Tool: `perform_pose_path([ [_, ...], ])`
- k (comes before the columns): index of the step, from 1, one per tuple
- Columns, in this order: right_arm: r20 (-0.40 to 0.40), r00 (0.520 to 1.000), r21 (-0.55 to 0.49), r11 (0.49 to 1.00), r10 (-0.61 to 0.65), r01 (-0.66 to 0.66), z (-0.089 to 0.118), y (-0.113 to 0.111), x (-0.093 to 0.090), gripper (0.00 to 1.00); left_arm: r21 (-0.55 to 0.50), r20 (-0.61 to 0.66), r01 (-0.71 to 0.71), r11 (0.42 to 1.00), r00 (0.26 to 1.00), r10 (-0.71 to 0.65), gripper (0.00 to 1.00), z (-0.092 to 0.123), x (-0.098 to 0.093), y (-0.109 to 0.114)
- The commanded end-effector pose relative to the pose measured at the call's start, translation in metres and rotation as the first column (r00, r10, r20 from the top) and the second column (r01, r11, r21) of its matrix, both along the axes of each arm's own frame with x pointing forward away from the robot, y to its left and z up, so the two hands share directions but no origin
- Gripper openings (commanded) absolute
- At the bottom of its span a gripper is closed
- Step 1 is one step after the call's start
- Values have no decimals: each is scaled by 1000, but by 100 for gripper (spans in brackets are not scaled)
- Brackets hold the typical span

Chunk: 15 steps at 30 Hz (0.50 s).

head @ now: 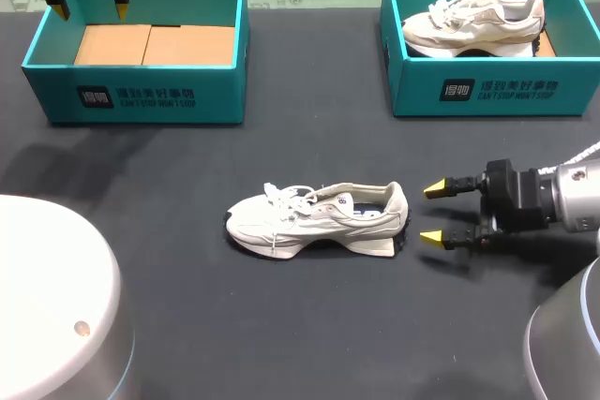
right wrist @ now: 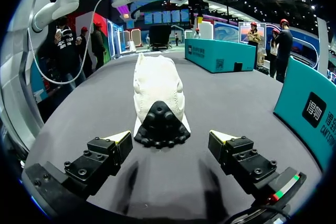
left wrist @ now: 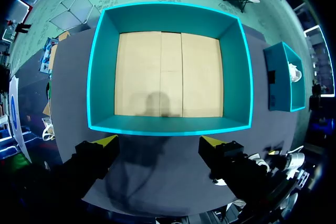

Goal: Take the shoe out of the shoebox, open the shoe tongue, remove and reinsert the insole, then place the shoe into the shoebox

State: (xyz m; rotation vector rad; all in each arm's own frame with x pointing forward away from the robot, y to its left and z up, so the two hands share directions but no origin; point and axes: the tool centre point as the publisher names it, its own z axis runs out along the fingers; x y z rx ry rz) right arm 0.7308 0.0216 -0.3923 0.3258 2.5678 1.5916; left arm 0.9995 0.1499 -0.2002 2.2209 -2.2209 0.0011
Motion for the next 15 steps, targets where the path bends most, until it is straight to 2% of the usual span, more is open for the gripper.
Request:
perform_pose_path([
  [1,-1,1000,13,1000,7,-7,-7,10,9,100,1,0,0,1000,1000,0,100,0,0,0],
  [15,-5,1000,51,998,26,-25,-14,31,4,100,1,0,0,1000,1000,0,100,0,0,0],
])
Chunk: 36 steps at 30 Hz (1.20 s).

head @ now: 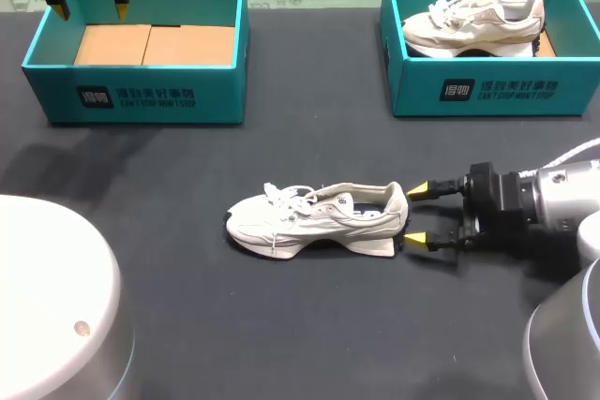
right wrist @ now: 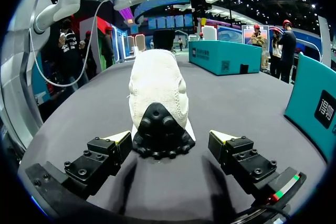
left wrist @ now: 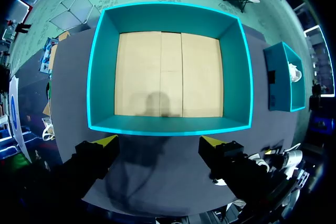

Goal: Take the shoe out of the shoebox, open the shoe tongue, remove and reinsert the insole, then place the shoe into the shoebox

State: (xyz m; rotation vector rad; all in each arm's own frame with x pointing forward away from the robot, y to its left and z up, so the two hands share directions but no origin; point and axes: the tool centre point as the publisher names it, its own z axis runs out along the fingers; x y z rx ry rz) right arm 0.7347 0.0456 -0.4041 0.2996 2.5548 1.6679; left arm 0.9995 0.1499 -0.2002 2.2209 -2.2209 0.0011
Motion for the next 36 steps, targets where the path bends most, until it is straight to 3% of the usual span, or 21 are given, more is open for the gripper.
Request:
perform_pose_path([
  [1,1,1000,4,1000,-4,4,-2,8,0,100,1,0,0,1000,1000,0,100,0,0,0],
  [36,14,999,64,997,45,-46,-7,47,2,100,1,0,0,1000,1000,0,100,0,0,0],
])
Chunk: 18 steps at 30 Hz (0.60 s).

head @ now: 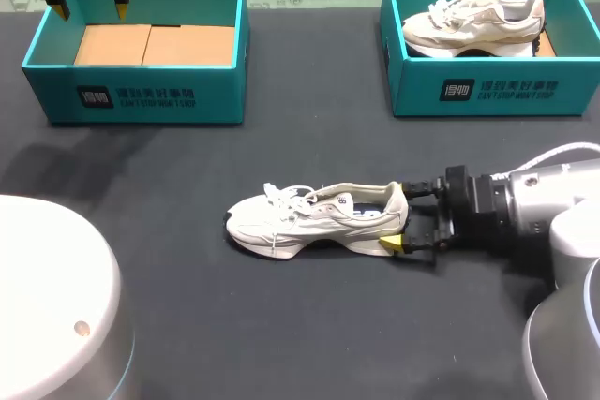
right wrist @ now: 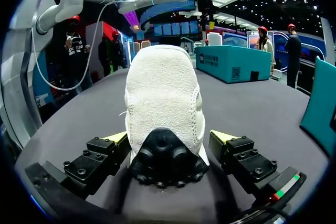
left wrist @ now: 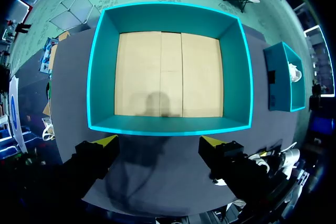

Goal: Take the shoe out of the shoebox, open the shoe tongue, remove and reinsert the insole, then place the shoe into the shoebox

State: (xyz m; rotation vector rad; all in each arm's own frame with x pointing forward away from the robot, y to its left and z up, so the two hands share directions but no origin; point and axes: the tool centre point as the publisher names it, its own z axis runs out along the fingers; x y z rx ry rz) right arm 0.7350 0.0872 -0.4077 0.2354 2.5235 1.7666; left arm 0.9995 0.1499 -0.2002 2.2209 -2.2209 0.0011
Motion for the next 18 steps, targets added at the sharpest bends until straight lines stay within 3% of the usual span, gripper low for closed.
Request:
perform_pose_path([
  [1,3,1000,0,1000,-1,1,-3,7,2,100,1,0,0,1000,1000,0,100,0,0,0],
  [18,4,1000,-17,1000,20,-20,-5,21,7,100,1,0,0,1000,1000,0,100,0,0,0],
])
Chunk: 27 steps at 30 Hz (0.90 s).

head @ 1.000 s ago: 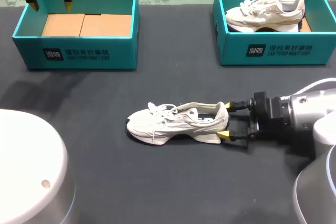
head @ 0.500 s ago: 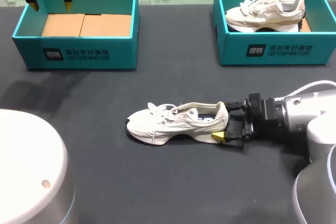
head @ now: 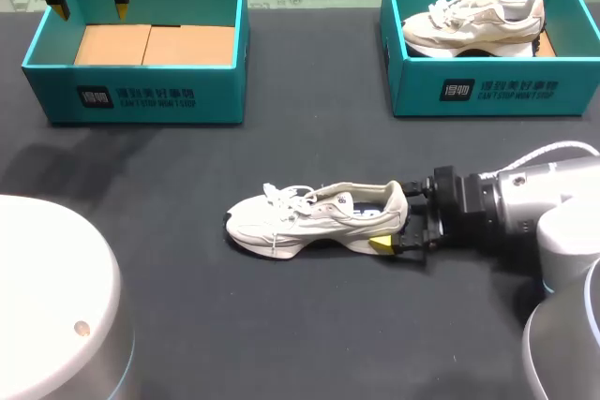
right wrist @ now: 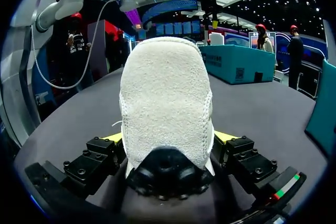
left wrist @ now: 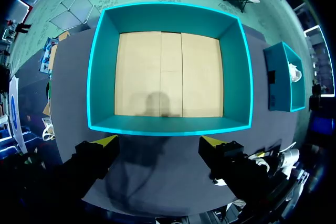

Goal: Take the shoe out of the shoebox, open the shoe tongue, remove and reinsert the insole, then place the shoe into the shoebox

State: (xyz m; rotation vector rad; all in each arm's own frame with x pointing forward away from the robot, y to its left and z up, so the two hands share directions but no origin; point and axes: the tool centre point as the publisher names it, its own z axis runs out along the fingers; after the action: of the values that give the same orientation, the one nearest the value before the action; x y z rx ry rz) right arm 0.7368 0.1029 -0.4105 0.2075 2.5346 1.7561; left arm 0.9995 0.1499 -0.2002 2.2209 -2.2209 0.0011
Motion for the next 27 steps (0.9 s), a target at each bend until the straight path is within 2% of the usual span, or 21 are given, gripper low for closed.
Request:
perform_pose_path([
  [1,-4,1000,-8,1000,6,-6,-2,6,6,100,1,0,0,1000,1000,0,100,0,0,0],
  [4,-6,1000,-11,1000,9,-9,-2,7,6,100,1,0,0,1000,1000,0,100,0,0,0],
  [5,-6,1000,-12,1000,9,-9,-2,7,7,93,1,0,0,1000,1000,0,100,0,0,0],
  [7,-7,1000,-12,1000,10,-10,-3,7,7,37,1,0,0,1000,1000,0,100,0,0,0],
  [8,-7,1000,-12,1000,10,-10,-3,7,7,14,1,0,0,1000,1000,0,100,0,0,0],
  [9,-7,1000,-12,1000,11,-11,-3,7,7,0,1,0,0,1000,1000,0,100,0,0,0],
  [17,2,999,-2,999,53,-53,-2,5,6,0,1,0,0,1000,1000,0,100,0,0,0],
  [27,0,999,-2,999,49,-49,-2,5,6,0,1,0,0,1000,1000,0,100,0,0,0],
])
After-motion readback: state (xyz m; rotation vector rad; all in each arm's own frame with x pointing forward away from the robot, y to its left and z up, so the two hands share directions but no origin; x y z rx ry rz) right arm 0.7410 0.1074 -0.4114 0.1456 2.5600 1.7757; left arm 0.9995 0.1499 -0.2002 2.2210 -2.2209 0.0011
